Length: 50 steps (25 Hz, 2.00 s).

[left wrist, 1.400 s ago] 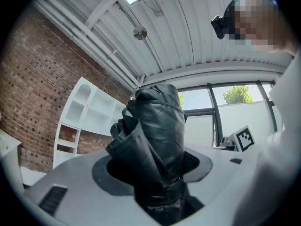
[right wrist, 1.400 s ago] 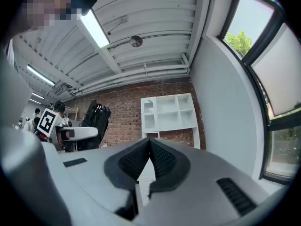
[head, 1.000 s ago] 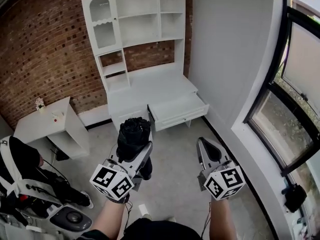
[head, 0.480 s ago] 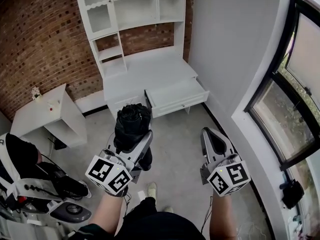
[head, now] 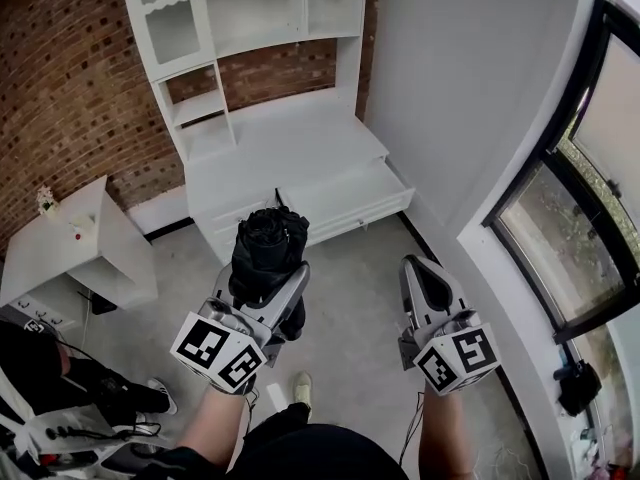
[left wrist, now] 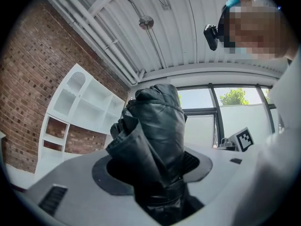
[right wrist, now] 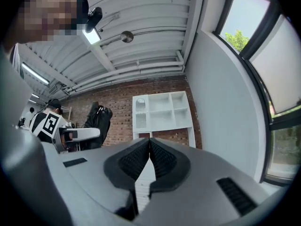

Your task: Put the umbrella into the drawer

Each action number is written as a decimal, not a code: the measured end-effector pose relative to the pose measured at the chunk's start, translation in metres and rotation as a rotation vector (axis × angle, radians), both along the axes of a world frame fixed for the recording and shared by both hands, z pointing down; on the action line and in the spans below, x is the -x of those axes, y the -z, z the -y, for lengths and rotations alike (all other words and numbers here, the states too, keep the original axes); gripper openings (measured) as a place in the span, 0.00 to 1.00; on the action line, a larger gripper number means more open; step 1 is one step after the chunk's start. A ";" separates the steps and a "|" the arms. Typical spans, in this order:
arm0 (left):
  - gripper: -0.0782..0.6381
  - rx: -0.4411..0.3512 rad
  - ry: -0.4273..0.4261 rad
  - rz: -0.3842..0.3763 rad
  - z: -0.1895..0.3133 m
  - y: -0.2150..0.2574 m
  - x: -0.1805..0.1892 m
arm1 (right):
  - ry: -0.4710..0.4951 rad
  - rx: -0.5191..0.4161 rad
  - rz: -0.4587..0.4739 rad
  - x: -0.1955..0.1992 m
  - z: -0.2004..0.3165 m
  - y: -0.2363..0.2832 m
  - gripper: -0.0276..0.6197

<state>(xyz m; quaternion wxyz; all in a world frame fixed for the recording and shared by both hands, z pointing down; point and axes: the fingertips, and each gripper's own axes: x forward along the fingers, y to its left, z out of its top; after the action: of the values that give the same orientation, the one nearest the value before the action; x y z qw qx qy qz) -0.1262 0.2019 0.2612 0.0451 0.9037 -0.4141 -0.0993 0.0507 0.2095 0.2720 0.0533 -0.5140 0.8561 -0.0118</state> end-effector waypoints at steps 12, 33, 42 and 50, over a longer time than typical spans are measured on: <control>0.46 0.022 -0.059 -0.034 0.122 -0.018 0.046 | -0.051 0.016 -0.046 0.050 0.107 -0.005 0.05; 0.46 0.036 -0.034 -0.003 0.266 -0.038 0.002 | 0.036 0.002 -0.006 0.022 0.266 -0.026 0.05; 0.46 0.040 0.026 0.027 0.347 -0.045 -0.046 | 0.110 -0.003 0.035 -0.027 0.349 -0.030 0.05; 0.47 0.074 0.015 0.085 0.404 -0.074 -0.072 | 0.139 0.026 0.065 -0.040 0.406 -0.048 0.05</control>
<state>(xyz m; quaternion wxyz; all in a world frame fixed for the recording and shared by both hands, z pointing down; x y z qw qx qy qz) -0.0538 -0.2021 0.3352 0.0601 0.9016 -0.4259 -0.0456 0.0902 -0.1960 0.3199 0.0733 -0.4532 0.8873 -0.0433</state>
